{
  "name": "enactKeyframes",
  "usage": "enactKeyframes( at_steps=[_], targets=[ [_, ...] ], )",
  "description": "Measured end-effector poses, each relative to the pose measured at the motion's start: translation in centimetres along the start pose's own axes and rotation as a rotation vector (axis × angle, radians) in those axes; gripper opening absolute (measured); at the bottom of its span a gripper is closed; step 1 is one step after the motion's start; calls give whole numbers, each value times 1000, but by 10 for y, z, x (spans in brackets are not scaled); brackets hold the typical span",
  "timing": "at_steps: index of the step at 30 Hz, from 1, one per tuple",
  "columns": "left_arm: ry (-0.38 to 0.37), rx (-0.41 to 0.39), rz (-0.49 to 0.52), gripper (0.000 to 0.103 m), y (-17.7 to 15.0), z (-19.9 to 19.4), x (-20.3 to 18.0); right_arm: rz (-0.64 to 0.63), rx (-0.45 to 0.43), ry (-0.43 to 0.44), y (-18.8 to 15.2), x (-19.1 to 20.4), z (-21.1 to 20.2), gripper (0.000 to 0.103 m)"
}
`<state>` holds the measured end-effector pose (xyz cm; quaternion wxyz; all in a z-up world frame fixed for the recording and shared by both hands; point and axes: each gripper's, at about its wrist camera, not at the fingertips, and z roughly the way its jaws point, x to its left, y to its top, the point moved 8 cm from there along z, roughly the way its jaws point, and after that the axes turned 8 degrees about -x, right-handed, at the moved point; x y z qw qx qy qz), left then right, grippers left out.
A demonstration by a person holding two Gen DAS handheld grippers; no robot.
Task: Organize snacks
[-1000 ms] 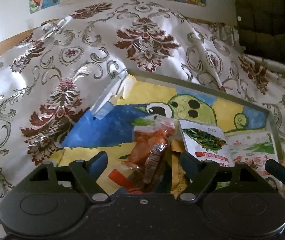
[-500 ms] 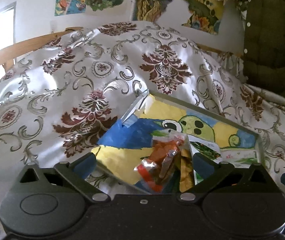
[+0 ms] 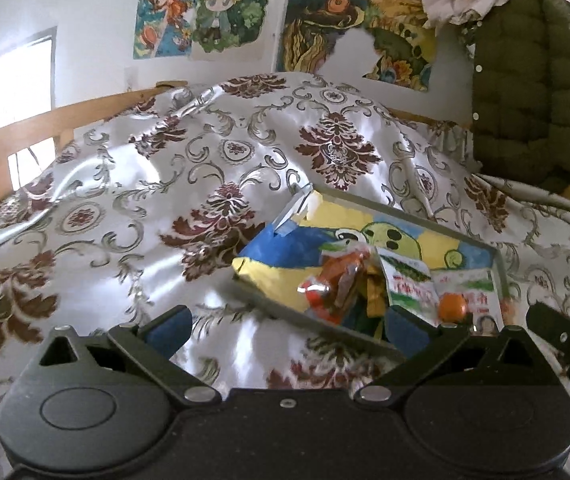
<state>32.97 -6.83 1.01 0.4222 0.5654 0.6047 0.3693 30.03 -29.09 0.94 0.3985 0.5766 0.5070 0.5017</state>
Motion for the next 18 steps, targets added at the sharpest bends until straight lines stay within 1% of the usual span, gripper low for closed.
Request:
enactKeyframes(
  at_steps=[6, 11, 18],
  targets=[
    [-2, -18, 10, 102, -17, -35, 0, -24, -8, 2, -1, 11, -33, 103],
    [16, -48, -5, 102, -21, -57, 3, -27, -24, -1, -4, 15, -53, 103],
    [47, -67, -2, 102, -37, -87, 12, -26, 40, -28, -29, 14, -78, 103]
  ],
)
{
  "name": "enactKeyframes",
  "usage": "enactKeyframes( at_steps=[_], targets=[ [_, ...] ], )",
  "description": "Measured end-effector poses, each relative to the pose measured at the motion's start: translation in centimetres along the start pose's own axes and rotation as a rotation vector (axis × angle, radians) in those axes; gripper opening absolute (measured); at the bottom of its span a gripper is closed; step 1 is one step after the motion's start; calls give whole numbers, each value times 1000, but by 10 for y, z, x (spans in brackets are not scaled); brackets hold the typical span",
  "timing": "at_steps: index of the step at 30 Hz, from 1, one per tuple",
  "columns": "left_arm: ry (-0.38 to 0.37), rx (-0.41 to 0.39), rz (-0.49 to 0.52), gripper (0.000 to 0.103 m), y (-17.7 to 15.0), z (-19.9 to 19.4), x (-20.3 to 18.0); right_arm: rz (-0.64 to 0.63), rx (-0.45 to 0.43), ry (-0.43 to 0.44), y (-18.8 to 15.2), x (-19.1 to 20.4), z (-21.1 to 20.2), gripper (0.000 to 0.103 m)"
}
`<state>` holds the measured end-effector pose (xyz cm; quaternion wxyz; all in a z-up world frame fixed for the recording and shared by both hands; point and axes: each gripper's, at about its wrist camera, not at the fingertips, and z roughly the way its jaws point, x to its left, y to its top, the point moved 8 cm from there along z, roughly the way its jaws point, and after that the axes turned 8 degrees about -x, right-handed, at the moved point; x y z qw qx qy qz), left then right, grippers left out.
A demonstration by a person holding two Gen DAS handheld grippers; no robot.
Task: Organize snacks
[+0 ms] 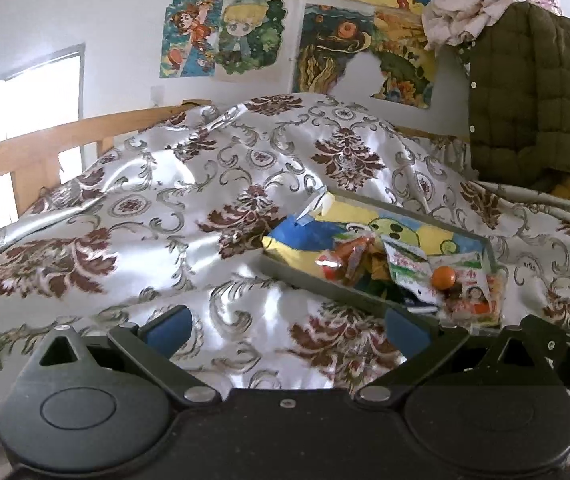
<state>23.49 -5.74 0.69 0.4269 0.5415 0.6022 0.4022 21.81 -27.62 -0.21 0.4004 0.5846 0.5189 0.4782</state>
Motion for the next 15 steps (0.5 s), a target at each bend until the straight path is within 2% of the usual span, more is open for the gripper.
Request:
enactKeyframes(
  at_steps=[9, 15],
  targets=[
    [28, 3, 37, 102, -28, -31, 10, -1, 61, -5, -23, 6, -31, 103],
    [26, 49, 22, 102, -50, -41, 16, 17, 91, -28, -39, 8, -48, 103]
  ],
)
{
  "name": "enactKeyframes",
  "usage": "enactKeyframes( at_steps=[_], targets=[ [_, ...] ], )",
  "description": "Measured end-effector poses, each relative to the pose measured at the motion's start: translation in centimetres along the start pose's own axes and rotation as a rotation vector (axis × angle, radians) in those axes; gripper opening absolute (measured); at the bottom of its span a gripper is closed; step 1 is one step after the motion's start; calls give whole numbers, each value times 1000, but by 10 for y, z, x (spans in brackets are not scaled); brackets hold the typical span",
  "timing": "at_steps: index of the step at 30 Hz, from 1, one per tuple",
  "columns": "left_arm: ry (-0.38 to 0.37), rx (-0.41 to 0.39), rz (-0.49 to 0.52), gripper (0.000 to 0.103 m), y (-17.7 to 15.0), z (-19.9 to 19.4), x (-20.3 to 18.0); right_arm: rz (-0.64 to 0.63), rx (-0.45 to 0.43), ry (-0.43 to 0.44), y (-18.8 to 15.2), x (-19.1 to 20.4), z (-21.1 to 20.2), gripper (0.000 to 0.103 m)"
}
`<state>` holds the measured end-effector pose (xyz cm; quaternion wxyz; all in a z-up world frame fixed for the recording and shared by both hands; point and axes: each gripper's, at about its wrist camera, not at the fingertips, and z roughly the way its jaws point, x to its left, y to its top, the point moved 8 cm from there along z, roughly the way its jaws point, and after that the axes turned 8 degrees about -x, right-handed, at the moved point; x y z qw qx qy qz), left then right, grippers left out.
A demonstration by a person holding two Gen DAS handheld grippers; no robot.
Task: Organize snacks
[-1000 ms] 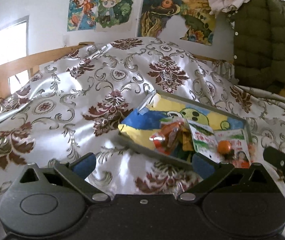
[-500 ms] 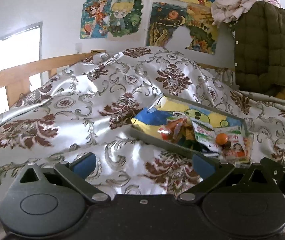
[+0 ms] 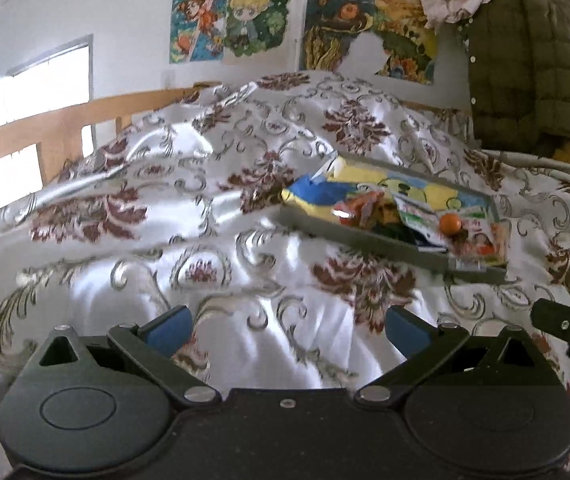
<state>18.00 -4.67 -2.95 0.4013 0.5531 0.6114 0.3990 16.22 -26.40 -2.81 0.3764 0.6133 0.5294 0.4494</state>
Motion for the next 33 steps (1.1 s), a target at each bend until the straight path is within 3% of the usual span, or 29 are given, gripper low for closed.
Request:
enactKeyframes(
  at_steps=[10, 33],
  targets=[
    [-18, 40, 10, 102, -22, -3, 7, -27, 20, -21, -10, 6, -5, 103],
    [2, 75, -8, 102, -29, 0, 10, -38, 48, -11, -15, 7, 1, 103]
  ],
)
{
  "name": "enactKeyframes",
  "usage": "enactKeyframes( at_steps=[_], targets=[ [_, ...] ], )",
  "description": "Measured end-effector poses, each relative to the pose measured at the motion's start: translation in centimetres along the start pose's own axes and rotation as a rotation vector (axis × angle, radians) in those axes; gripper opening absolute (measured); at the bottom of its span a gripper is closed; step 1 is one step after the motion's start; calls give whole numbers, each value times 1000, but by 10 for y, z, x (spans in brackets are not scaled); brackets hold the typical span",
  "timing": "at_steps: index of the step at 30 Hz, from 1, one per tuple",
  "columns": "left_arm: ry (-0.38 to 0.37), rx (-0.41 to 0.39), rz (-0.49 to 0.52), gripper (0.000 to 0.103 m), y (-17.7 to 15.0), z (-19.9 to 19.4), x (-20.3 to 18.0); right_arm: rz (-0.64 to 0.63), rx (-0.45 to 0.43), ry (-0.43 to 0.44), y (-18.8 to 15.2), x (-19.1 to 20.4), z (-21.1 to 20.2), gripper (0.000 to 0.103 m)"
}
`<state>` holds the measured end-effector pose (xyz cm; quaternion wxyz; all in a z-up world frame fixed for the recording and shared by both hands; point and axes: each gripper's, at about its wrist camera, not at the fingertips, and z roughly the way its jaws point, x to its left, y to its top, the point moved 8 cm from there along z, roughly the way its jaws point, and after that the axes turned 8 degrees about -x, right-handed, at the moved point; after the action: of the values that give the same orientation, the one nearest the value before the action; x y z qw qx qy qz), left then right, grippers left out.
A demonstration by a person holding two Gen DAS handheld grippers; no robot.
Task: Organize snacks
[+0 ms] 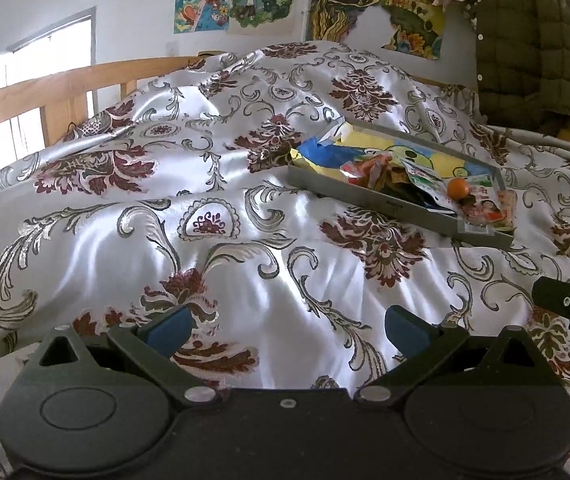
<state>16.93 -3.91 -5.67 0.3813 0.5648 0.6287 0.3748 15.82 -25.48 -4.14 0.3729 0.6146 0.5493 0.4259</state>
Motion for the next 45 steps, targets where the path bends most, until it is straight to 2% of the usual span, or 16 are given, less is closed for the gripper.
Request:
enactKeyframes(
  at_steps=[45],
  targets=[
    [5, 26, -18, 102, -9, 0, -1, -10, 9, 6, -5, 0, 3, 103]
  ],
)
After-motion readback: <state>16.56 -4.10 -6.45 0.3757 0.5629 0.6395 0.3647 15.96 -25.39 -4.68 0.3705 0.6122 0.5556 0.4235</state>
